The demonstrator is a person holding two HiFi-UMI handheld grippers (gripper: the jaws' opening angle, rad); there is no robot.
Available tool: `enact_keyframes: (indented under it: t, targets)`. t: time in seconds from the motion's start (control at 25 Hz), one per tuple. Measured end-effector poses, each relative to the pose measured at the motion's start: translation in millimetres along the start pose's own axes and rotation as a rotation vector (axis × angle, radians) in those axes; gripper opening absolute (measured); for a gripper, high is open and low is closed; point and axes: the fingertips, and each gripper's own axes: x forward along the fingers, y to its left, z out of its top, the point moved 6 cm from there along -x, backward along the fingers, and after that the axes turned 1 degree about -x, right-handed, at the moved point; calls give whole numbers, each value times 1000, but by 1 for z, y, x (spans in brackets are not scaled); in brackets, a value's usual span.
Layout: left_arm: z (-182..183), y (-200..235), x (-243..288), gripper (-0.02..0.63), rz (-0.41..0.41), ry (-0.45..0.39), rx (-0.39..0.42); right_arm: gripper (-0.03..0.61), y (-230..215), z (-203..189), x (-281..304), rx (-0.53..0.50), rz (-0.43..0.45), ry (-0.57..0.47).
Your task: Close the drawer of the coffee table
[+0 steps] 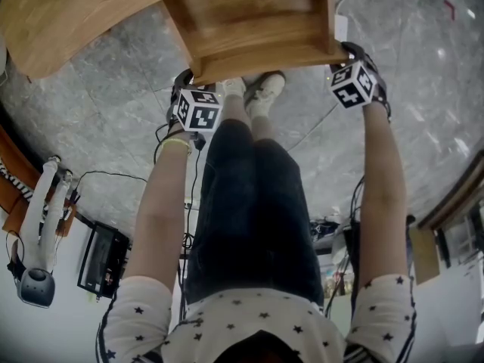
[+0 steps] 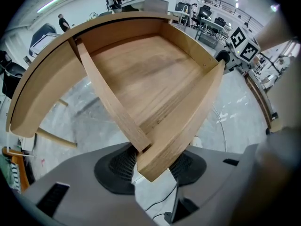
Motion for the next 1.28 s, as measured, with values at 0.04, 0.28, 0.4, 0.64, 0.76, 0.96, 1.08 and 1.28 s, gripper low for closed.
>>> enact_keyframes:
  t: [0.04,0.28,0.4,0.64,0.76,0.96,1.08,1.28]
  targets:
    - [0,0,-1,194,0,-2,-3,204,0,0,-1,7,0,-3]
    - [1,1,-8,187,-1,-4,-14,204,-1,1,-8,29,9,-3]
    - [2,2,-12,186,-7,-2,-19,204,0,2,-11,37,13,2]
    - [4,4,-21,184,-22,6,-35,202,-1,3,-19,50,27,17]
    - [4,5,-25,183,-32,9,-46,202,-1,3,-22,49,39,25]
    - [7,6,-33,183,-45,17,-59,201,-4,3,-29,56,48,42]
    - [8,7,-38,183,-46,16,-68,201,-4,6,-35,54,54,31]
    - [11,12,-47,183,-49,15,-75,199,-4,11,-45,69,60,18]
